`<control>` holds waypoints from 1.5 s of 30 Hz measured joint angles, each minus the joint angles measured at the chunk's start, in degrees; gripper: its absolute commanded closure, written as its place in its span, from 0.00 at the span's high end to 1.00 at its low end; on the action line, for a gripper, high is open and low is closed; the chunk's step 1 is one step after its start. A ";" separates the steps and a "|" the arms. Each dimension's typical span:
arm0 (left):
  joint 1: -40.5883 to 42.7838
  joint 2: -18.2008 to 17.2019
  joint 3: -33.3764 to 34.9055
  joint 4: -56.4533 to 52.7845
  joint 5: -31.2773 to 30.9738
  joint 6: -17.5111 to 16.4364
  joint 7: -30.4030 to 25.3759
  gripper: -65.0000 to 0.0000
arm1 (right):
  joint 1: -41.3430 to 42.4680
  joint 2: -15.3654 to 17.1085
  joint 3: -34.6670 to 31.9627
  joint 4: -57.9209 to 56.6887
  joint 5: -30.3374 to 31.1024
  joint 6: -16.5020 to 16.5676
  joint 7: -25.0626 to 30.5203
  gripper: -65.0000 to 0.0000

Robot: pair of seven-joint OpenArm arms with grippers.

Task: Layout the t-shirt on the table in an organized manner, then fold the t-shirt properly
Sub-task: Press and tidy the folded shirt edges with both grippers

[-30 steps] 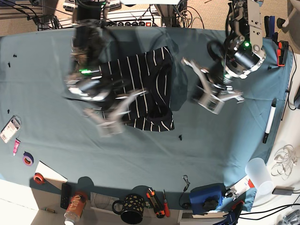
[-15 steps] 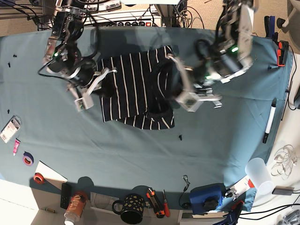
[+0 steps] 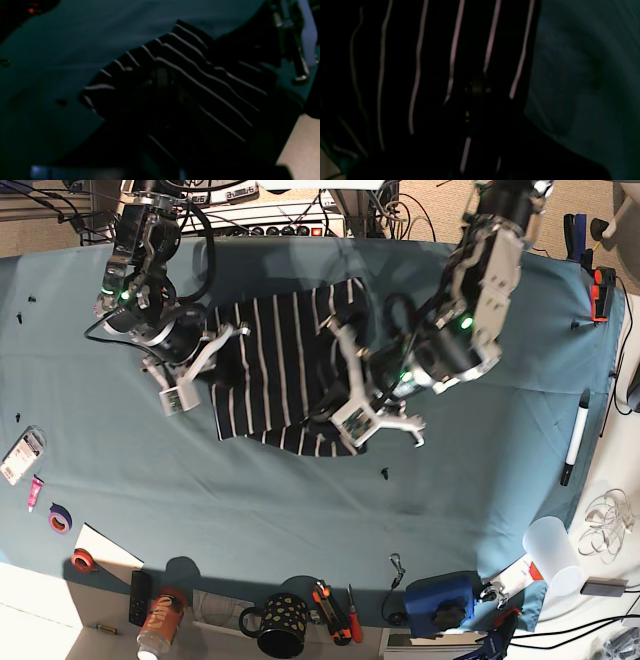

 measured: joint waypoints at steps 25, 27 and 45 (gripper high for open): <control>-5.79 2.14 0.02 -20.11 7.76 4.02 -2.03 0.00 | 0.94 -0.02 -0.04 0.26 7.39 5.55 -1.46 0.00; -5.84 2.10 0.04 -16.44 4.68 5.01 -0.94 0.00 | 1.07 -0.02 -0.07 0.26 9.68 5.84 -0.79 0.00; -4.52 2.29 -11.21 -3.48 10.27 11.98 7.67 0.00 | 7.48 0.00 -11.87 -11.63 -1.40 4.94 6.71 0.00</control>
